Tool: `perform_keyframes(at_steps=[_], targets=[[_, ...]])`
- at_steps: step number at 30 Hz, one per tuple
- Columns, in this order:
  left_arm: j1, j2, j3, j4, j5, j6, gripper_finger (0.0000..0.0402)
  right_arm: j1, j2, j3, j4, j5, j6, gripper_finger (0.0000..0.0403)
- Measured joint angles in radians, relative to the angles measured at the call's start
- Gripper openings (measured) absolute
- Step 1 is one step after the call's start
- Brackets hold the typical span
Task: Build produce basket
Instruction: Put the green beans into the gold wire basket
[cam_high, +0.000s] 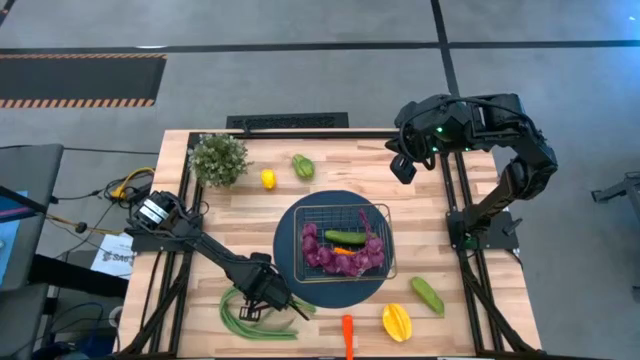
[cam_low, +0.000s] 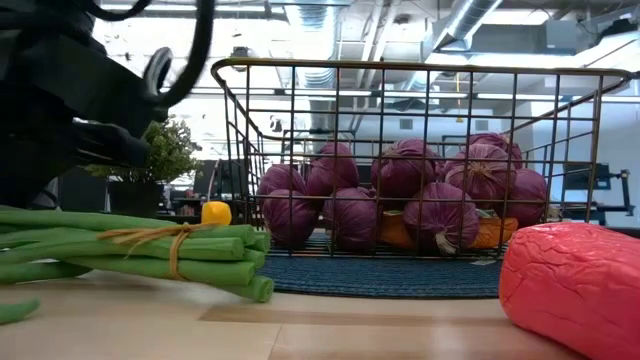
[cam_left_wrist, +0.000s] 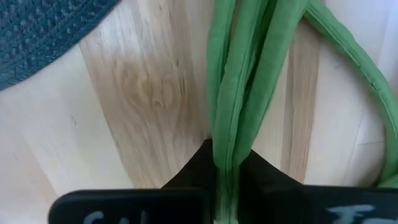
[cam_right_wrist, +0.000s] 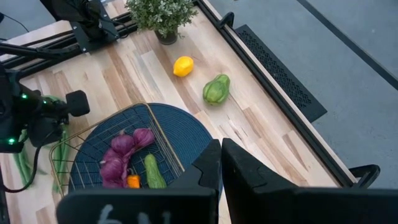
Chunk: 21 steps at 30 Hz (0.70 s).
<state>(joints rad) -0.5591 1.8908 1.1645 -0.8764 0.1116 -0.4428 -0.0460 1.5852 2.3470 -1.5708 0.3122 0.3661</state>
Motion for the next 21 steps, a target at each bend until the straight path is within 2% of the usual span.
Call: perform_keyframes(at_steps=[11, 17, 21], targets=[[-0.002, 0.003, 0.013, -0.014, 0.001, -0.015, 0.0001, 0.000, 0.000, 0.000, 0.000, 0.000, 0.000, 0.0035], [-0.003, 0.007, 0.126, -0.169, 0.001, -0.002, 0.0000, 0.000, 0.000, 0.000, 0.000, 0.000, 0.000, 0.0035], [-0.001, 0.006, 0.226, -0.298, -0.042, 0.012, 0.0000, 0.000, 0.000, 0.000, 0.000, 0.000, 0.000, 0.0035]])
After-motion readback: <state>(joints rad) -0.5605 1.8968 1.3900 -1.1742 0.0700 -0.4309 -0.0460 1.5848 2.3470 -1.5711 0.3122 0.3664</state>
